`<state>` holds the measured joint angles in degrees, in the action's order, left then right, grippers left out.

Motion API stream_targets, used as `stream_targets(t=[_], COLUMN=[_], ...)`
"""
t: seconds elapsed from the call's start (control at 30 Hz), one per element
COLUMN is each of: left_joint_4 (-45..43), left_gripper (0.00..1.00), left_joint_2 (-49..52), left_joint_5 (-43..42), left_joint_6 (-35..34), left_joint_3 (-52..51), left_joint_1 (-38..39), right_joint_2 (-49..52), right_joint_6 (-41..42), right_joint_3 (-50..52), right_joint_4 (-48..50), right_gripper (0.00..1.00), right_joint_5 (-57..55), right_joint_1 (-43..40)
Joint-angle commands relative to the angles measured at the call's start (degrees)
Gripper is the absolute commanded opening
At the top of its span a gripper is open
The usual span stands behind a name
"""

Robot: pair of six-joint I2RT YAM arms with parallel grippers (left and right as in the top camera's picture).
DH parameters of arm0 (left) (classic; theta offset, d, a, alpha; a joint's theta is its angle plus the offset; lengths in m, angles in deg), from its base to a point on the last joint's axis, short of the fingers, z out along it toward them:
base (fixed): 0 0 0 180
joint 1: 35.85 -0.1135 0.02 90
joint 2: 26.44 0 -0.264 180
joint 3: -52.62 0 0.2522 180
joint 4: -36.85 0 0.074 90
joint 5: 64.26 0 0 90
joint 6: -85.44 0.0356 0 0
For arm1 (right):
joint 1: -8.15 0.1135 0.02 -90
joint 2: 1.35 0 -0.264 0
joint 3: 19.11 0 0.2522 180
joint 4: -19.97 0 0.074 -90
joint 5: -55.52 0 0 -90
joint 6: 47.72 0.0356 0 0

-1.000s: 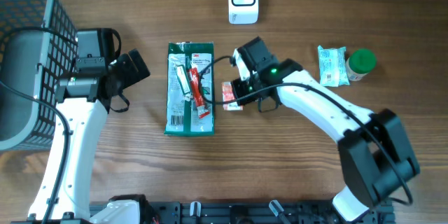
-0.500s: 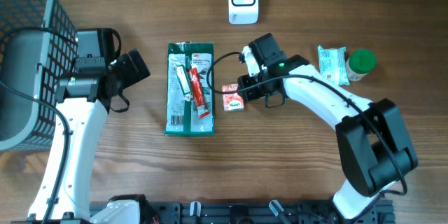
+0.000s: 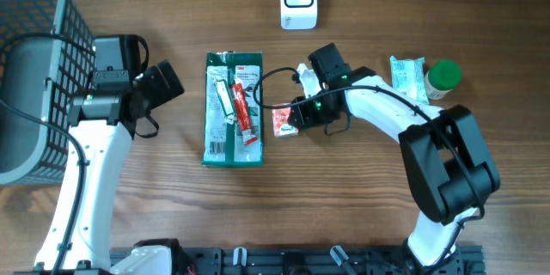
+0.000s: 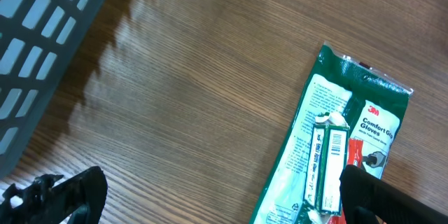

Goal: Scan the item barcode
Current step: 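Lift the tissue pack and pull it right off the gloves pack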

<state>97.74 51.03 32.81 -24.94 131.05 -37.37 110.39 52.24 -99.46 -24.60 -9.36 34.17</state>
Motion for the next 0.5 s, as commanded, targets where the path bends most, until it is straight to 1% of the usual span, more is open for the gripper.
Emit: stream_targets(t=[0.0,0.03,0.07,0.13,0.17,0.27,0.3,0.47], left_joint_4=[-0.1,-0.1,-0.1,-0.1,-0.1,-0.1,-0.1,-0.1], left_gripper=[1.00,1.00,1.00,1.00,1.00,1.00,1.00,1.00], left_joint_2=[0.1,0.1,0.1,0.1,0.1,0.1,0.1,0.1], left_joint_5=[0.5,0.5,0.5,0.5,0.5,0.5,0.5,0.5], left_joint_6=[0.6,0.7,0.6,0.7,0.7,0.7,0.6,0.6], left_joint_3=[0.3,0.3,0.3,0.3,0.3,0.3,0.3,0.3], left_joint_1=[-0.3,-0.3,-0.3,-0.3,-0.3,-0.3,-0.3,-0.3], right_joint_2=[1.2,1.1,0.9,0.3,0.0,-0.1,-0.1,0.0], right_joint_6=[-0.8,-0.8,-0.8,-0.8,-0.8,1.9,2.4,3.6], right_joint_3=[-0.3,-0.3,-0.4,-0.4,-0.4,-0.5,-0.5,-0.5], right_joint_4=[0.2,0.1,0.1,0.2,0.4,0.6,0.6,0.9], right_gripper=[0.33,0.29,0.22,0.19,0.20,0.31,0.38,0.39], right_joint_5=[2.2,2.2,2.2,2.8,3.5,3.5,3.1,1.7], right_joint_1=[0.1,0.1,0.0,-0.4,-0.9,-2.1,-2.3,-2.3])
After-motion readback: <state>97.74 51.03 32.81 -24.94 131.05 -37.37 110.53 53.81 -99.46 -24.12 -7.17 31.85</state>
